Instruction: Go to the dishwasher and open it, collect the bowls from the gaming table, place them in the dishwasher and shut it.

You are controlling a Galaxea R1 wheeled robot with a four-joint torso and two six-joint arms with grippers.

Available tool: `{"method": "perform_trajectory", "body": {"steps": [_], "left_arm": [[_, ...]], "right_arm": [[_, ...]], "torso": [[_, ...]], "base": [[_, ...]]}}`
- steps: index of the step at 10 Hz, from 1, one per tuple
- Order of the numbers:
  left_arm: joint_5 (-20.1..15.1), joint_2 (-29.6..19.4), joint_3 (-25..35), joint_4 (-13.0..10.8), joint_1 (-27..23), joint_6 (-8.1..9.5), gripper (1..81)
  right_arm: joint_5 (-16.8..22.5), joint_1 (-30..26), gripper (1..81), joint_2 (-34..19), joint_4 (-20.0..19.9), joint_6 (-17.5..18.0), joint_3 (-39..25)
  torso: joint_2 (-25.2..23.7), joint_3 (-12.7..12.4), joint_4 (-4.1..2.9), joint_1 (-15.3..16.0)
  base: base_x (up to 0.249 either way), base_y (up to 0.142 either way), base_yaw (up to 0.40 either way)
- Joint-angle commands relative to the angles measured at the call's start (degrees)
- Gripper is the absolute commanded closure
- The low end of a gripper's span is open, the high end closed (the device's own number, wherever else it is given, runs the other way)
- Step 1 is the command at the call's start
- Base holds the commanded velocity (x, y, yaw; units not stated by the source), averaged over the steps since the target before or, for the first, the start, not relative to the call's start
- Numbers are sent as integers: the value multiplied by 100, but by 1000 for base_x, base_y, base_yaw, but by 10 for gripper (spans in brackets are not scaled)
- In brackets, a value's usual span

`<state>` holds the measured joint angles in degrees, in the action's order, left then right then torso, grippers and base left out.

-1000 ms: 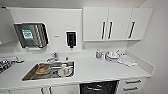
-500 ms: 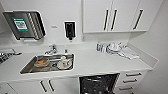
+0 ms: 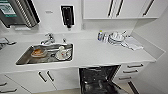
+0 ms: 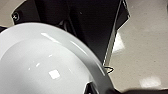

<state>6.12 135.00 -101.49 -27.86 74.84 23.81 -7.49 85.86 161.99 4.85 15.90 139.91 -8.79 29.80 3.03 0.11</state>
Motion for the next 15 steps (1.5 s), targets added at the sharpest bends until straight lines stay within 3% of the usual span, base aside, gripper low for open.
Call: {"method": "perform_trajectory", "body": {"steps": [1, 2, 5, 8, 10, 13, 14, 15], "left_arm": [[-618, -692, 873, 17, -788, 10, 811], [-891, -832, 1180, 8, -1079, 10, 811], [-1438, -1150, 1764, 17, -1932, 177, 811], [-1544, -1019, 1868, 78, -2643, 186, 811], [-1735, -791, 1966, 262, -3205, 265, 811], [-3000, -132, 2054, 614, -4349, 273, 811], [-3240, 10, 2054, 676, -4734, 344, 811], [-3475, 167, 2054, 676, -5033, 553, 811]], "right_arm": [[362, -55, 811, -76, 33, 1, -88], [362, -64, 811, -76, 33, 1, -88], [362, -64, 811, -76, 16, 1, -70], [362, -73, 811, -41, 33, 1, -70], [327, -81, 811, -41, 25, 1, -88], [318, -90, 811, -32, 25, 1, -88], [318, -90, 811, -32, 25, 1, -88], [318, -108, 811, -32, 16, 10, -70]], "torso": [[0, -26, 0, 0], [2, 120, 0, 2], [7, 201, 0, 5], [9, 206, 0, 7], [11, 554, 0, 9], [13, 861, 0, 11], [15, 704, 0, 13], [18, 754, 0, 15]], "base": [[0, 0, 0], [0, 0, 0], [0, 0, 0], [0, 0, 0], [0, 0, 0], [0, 0, 0], [0, 0, 0], [0, 0, 0]]}}
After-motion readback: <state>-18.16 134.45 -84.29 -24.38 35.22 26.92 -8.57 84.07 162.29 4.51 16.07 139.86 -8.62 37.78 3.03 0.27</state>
